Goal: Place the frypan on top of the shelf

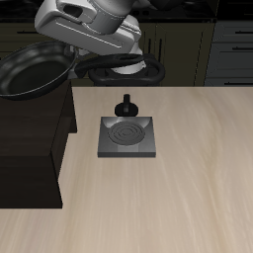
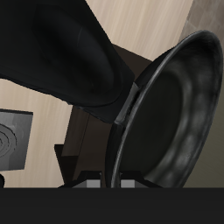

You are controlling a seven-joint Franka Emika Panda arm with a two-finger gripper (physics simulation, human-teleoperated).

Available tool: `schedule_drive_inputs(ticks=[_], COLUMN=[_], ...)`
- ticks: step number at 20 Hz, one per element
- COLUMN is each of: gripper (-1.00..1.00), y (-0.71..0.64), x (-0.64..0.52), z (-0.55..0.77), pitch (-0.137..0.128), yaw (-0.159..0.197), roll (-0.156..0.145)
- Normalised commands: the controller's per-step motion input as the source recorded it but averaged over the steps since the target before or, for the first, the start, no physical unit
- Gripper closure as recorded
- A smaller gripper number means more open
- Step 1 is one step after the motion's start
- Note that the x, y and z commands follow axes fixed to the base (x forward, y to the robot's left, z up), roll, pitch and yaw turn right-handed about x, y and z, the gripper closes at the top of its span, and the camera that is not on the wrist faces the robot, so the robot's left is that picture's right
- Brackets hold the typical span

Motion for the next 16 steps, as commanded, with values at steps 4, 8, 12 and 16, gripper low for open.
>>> schedule_drive_inputs(ticks=[4,8,12,16], gripper=[1.0,1.0,1.0,1.0], y=[-0.08,-0.16,-0.11,-0.18], x=[0.03,0.05,0.04,0.02], z=[-0.04,-0.09,-0.12,-0.08], pitch=[-0.001,0.016,0.015,0.008], yaw=[0.012,-0.006,0.006,0.027], roll=[-0.022,-0.03,-0.024,-0.039])
